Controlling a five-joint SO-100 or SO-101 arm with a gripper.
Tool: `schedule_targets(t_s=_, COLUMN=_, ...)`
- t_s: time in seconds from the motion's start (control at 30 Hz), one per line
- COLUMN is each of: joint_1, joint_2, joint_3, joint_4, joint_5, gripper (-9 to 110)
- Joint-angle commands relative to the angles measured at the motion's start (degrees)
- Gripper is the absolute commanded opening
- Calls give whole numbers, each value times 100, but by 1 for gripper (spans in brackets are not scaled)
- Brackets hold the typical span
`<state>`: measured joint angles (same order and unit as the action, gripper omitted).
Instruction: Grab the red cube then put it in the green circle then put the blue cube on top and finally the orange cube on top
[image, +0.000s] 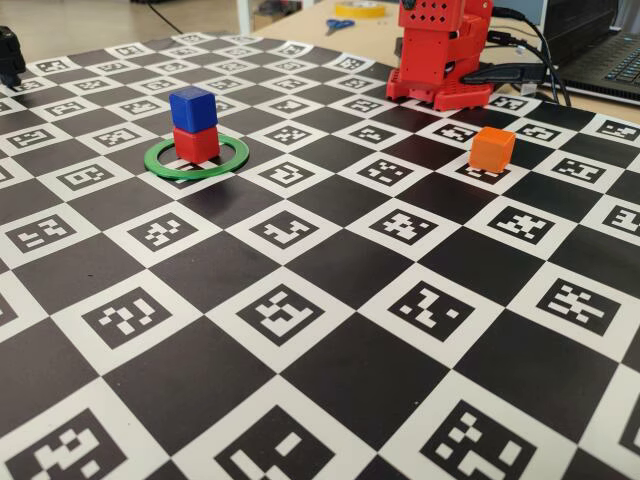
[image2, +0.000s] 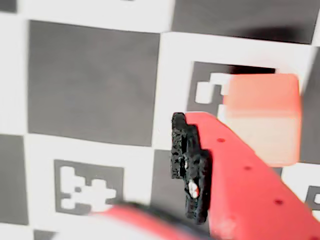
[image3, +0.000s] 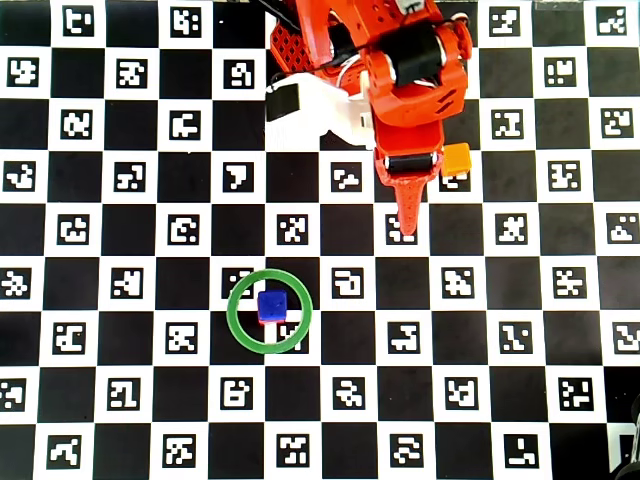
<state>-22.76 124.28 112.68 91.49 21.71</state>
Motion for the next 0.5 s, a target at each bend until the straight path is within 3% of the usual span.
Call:
schedule_targets(t_s=0.0, joint_1=-422, joint_2=105, joint_3=193, joint_4=-141, joint_5=466, gripper=47)
schedule_targets(t_s=0.47, joint_1=-1916, joint_2=-237, joint_3=1310, joint_4=-835, joint_5=1687, gripper=50)
